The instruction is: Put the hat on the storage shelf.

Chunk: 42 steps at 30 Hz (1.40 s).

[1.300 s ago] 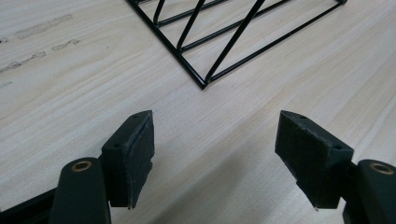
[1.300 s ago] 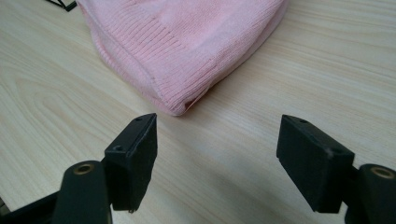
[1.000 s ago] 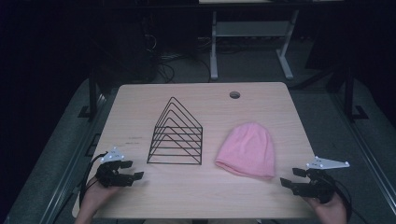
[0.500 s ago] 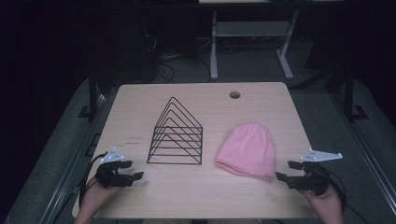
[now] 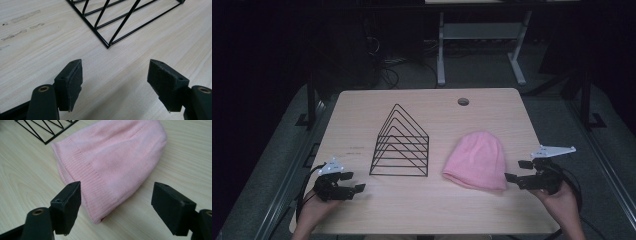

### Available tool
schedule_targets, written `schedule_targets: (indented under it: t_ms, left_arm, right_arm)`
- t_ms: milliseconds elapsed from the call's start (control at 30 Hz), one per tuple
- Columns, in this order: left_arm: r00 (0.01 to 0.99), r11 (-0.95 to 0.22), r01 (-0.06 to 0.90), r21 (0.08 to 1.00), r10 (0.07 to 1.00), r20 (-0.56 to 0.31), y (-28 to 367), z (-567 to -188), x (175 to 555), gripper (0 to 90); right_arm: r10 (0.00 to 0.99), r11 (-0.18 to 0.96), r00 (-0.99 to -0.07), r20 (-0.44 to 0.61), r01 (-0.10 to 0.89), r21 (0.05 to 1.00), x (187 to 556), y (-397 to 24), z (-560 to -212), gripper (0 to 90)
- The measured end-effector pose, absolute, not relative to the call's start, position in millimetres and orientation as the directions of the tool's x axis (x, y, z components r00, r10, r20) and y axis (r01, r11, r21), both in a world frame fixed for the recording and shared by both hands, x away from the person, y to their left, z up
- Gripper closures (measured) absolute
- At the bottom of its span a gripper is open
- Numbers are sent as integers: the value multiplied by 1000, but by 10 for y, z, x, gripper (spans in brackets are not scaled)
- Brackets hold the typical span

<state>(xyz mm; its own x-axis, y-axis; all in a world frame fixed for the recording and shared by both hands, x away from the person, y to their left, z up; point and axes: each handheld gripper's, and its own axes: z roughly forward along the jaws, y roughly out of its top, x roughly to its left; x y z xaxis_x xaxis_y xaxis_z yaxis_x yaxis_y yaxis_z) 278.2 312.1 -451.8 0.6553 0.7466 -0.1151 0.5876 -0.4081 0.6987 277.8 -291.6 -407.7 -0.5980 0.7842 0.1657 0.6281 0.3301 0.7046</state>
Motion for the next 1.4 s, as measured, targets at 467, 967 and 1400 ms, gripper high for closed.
schedule_targets:
  t_ms: [467,967,1400]
  left_arm:
    - [644,-396,597,697,755,-122,3136,-4523,2787,285]
    - [648,-404,594,695,753,-117,3133,-4519,2793,284]
    - [651,-407,590,697,751,-112,3147,-4514,2802,285]
  right_arm:
    - [768,361,-610,192,662,657,3024,-2829,-3917,187]
    - [753,385,-625,205,672,632,3325,-2724,-3761,189]
    - [746,405,-631,213,683,607,3649,-2649,-3657,177]
